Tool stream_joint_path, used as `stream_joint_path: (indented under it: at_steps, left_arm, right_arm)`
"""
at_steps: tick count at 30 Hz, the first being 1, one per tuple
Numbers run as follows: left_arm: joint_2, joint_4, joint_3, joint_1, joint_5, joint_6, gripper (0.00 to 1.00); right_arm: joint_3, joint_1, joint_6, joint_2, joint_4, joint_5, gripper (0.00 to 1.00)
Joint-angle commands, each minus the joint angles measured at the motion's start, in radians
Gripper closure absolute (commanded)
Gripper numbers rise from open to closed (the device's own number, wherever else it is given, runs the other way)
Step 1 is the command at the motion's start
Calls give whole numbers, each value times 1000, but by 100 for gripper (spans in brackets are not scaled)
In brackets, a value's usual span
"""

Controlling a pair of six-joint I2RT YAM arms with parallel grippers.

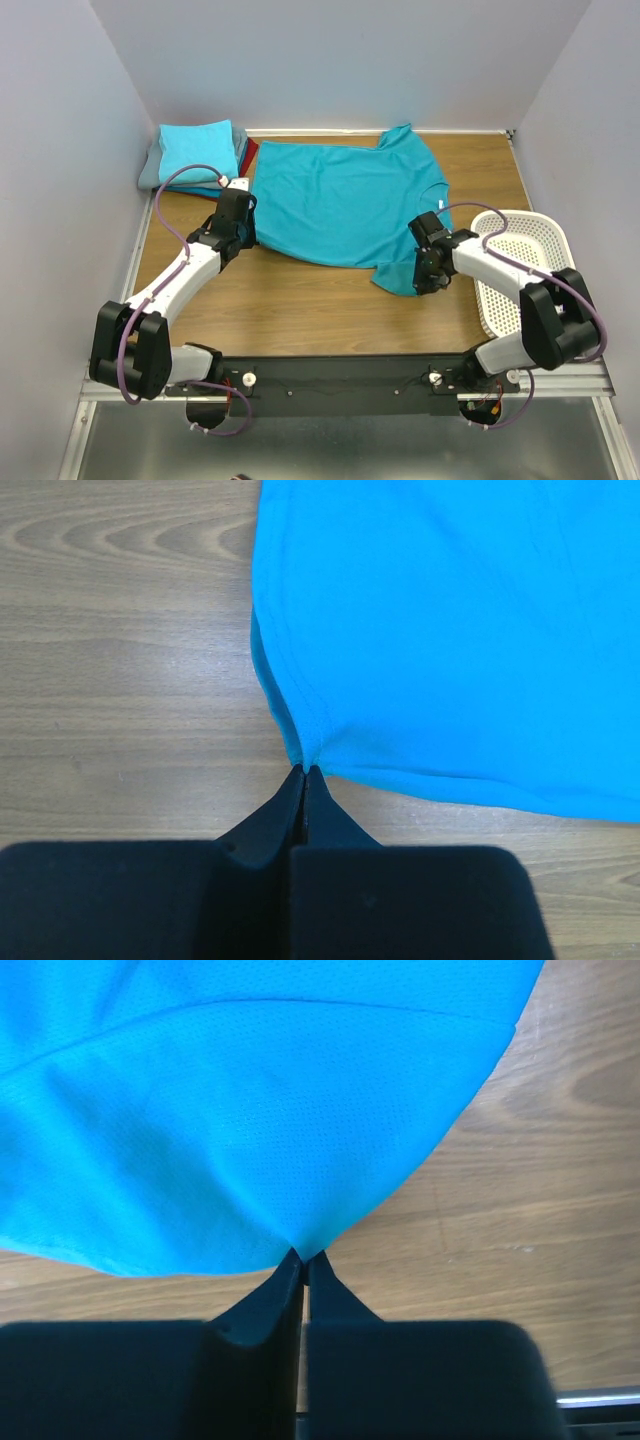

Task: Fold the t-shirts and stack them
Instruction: Fold the tshirt

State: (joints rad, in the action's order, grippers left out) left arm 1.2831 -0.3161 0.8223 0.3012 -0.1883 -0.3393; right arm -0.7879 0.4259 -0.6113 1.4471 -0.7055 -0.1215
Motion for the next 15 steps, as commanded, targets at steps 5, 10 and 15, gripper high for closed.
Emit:
stream_joint_path:
  at_steps: [5,10,15]
  left_arm:
    - [-24,11,-9,1,20,13,100]
    - [-30,14,-11,1,16,10,100]
    - [-28,11,-11,1,16,11,100]
  right_arm:
    - [-106,2,28,-91,-84,-1,91]
    - [-166,1,16,-80,-117,-101,84]
    - [-223,1,8,-97,-117,-176,36]
